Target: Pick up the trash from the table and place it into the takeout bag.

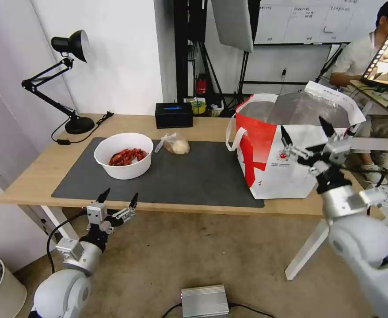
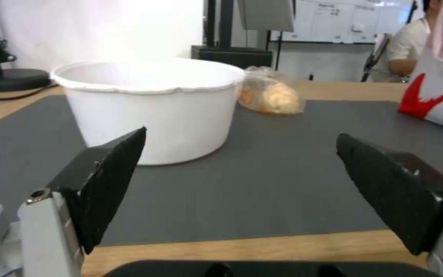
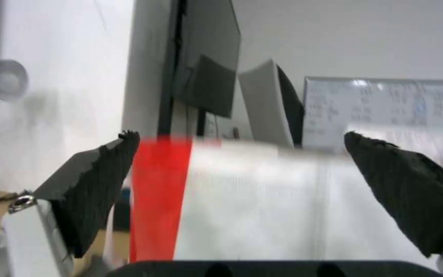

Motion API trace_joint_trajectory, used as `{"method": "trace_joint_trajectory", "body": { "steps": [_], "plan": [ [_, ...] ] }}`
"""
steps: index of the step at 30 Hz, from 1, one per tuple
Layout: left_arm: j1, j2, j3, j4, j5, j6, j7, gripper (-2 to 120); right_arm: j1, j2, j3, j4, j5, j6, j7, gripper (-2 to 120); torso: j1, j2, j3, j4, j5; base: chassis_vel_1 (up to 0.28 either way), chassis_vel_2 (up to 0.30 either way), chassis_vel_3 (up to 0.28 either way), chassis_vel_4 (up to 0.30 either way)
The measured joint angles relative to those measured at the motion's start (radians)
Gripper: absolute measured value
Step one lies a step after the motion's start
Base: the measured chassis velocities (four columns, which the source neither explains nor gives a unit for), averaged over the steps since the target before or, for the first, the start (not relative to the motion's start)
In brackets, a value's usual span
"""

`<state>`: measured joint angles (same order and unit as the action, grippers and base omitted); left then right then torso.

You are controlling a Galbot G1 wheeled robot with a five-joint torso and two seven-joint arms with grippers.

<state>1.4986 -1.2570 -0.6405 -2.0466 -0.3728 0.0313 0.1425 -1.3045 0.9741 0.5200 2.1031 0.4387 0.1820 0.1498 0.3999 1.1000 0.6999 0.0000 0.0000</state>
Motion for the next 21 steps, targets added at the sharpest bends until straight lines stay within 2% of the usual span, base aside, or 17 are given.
{"method": "trace_joint_trajectory", "body": {
  "steps": [2,4,7,15,21],
  "plan": [
    [-0.003,-0.002,0.002,0.006,0.000,0.000,-0.011,100,-0.041,0.069,-0.002,-0.007,-0.050,0.014,0.004,100,0.000,0.000,0.000,0.0000,-0.0001,0.000,0.000,0.000,0.000],
    [-0.004,-0.003,0.002,0.007,0.000,0.000,-0.016,100,-0.053,0.091,-0.004,-0.012,-0.069,0.020,0.008,100,0.000,0.000,0.000,0.0000,0.0001,0.000,0.000,0.000,0.000],
    [-0.007,-0.004,0.003,0.011,-0.002,0.000,-0.024,100,-0.101,0.172,-0.008,-0.036,-0.139,0.047,0.025,100,0.000,0.000,0.000,0.0001,-0.0001,0.000,0.000,0.000,0.000],
    [-0.009,-0.007,0.008,0.012,-0.008,-0.001,-0.033,100,-0.163,0.286,-0.040,-0.046,-0.232,0.052,0.063,100,0.000,0.000,0.000,0.0000,-0.0002,0.000,0.000,0.000,0.000],
    [-0.003,-0.008,0.008,0.004,-0.009,-0.003,-0.037,100,-0.219,0.356,-0.117,-0.063,-0.328,0.032,0.084,100,0.000,0.000,0.000,0.0000,-0.0002,0.000,0.000,0.000,0.000]
  ]
}}
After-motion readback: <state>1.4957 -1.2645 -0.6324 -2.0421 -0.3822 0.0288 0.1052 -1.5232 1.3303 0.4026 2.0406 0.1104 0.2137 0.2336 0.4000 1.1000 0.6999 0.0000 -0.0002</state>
